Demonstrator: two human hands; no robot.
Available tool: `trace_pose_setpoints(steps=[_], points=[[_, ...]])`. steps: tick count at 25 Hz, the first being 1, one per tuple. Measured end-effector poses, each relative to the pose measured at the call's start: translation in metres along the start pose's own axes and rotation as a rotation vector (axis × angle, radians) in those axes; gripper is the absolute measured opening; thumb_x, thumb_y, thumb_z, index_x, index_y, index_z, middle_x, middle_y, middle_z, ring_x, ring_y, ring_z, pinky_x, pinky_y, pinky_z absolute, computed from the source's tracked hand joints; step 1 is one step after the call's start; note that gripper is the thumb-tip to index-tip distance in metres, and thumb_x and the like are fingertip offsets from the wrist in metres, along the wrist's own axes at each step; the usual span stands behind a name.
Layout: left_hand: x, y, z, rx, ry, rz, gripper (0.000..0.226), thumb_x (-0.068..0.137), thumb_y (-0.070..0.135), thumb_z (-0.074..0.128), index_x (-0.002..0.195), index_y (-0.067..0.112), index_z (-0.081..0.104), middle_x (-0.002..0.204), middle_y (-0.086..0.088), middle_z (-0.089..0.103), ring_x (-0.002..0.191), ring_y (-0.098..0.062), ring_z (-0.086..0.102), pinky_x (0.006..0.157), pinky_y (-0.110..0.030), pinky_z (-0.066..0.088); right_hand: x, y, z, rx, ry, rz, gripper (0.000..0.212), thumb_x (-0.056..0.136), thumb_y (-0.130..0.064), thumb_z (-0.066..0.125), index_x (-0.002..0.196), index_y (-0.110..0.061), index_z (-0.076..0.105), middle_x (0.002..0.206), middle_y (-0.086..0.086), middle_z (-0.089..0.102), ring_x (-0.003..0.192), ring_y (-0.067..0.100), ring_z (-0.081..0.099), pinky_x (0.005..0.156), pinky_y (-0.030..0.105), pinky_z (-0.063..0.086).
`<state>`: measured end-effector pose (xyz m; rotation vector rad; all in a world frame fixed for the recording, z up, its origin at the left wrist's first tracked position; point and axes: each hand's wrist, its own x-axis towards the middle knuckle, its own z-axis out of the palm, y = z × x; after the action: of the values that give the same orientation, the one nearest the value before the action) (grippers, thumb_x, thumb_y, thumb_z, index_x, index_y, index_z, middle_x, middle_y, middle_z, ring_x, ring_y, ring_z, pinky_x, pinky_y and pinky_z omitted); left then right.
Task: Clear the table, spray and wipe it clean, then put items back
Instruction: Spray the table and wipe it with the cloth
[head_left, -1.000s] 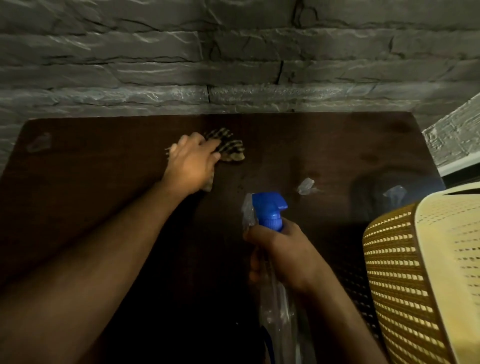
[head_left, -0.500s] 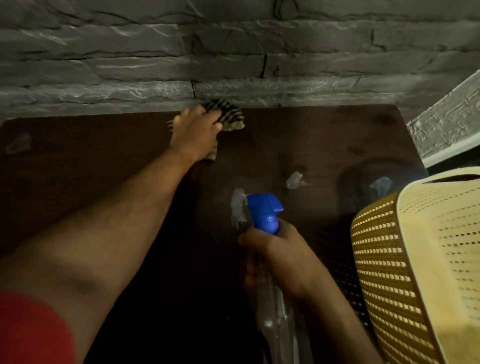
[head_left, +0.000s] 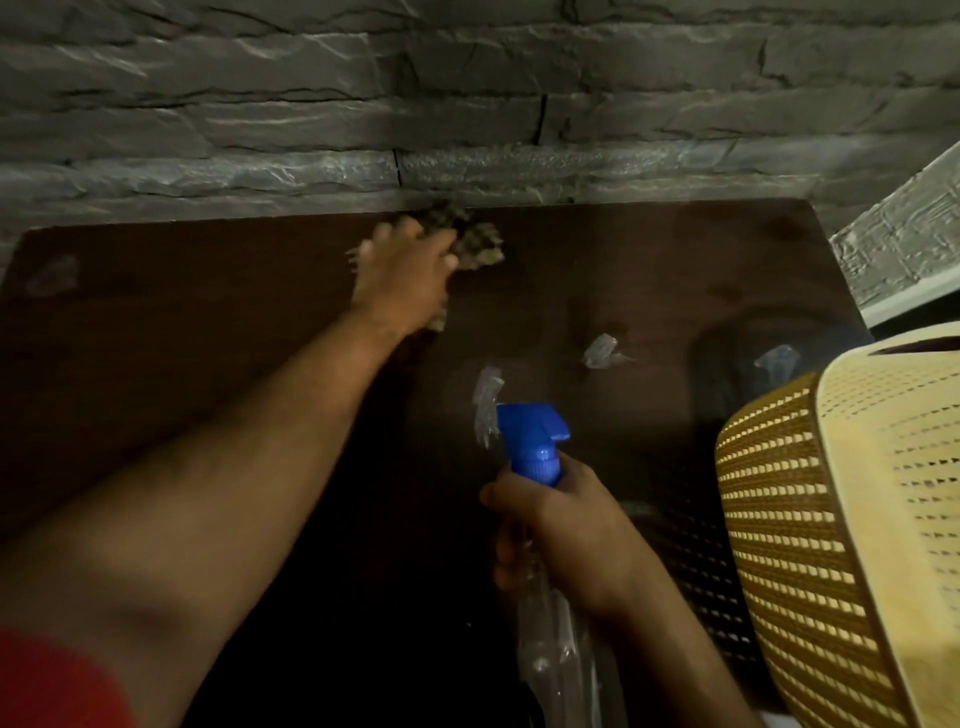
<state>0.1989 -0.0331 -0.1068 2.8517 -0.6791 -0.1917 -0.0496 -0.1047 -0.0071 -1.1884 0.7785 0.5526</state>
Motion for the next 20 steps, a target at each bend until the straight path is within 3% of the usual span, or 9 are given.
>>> trace_pose_setpoints(steps=[3, 8, 14, 16, 20], points=[[-0.069, 0.015, 0.016, -0.044, -0.043, 0.291, 0.039, 0.098, 0.040, 0.041, 0.136, 0.032, 0.047, 0.122, -0.001, 0.046, 0.110, -0.022, 0.041, 0.094, -0.039, 0.031, -0.006, -0.001, 0.009, -0.011, 0.007, -0.007, 0.022, 0.084, -0.013, 0.064, 0.104, -0.012, 0.054, 0.067, 0.012, 0.057, 0.056, 0.023, 0.055, 0.050, 0.029, 0.051], [-0.017, -0.004, 0.004, -0.015, 0.021, 0.127, 0.040, 0.099, 0.040, 0.040, 0.136, 0.029, 0.046, 0.125, -0.007, 0.048, 0.115, -0.027, 0.041, 0.097, -0.043, 0.032, -0.011, 0.001, 0.009, -0.002, 0.066, -0.041, 0.021, 0.085, -0.014, 0.063, 0.104, -0.014, 0.054, 0.068, 0.011, 0.057, 0.054, 0.019, 0.055, 0.051, 0.028, 0.051], [-0.011, -0.004, 0.010, -0.022, 0.014, 0.114, 0.040, 0.098, 0.039, 0.043, 0.136, 0.029, 0.048, 0.125, -0.007, 0.049, 0.117, -0.027, 0.041, 0.097, -0.043, 0.031, -0.016, 0.010, 0.005, 0.006, 0.075, -0.041, 0.020, 0.086, -0.014, 0.064, 0.104, -0.015, 0.054, 0.066, 0.007, 0.058, 0.052, 0.015, 0.055, 0.050, 0.025, 0.051], [-0.025, 0.010, 0.006, -0.052, -0.015, 0.155, 0.040, 0.097, 0.039, 0.043, 0.136, 0.030, 0.048, 0.123, -0.004, 0.049, 0.114, -0.025, 0.041, 0.096, -0.040, 0.031, -0.017, 0.012, 0.005, 0.009, 0.081, -0.049, 0.021, 0.085, -0.015, 0.064, 0.103, -0.015, 0.055, 0.066, 0.008, 0.058, 0.052, 0.017, 0.055, 0.050, 0.027, 0.051], [-0.122, 0.006, 0.019, -0.034, -0.117, 0.414, 0.039, 0.095, 0.041, 0.046, 0.134, 0.036, 0.050, 0.121, 0.002, 0.045, 0.111, -0.020, 0.039, 0.091, -0.038, 0.029, -0.021, 0.009, 0.003, 0.028, 0.074, -0.081, 0.017, 0.085, -0.012, 0.062, 0.102, -0.014, 0.056, 0.065, 0.011, 0.057, 0.050, 0.018, 0.054, 0.046, 0.024, 0.048]])
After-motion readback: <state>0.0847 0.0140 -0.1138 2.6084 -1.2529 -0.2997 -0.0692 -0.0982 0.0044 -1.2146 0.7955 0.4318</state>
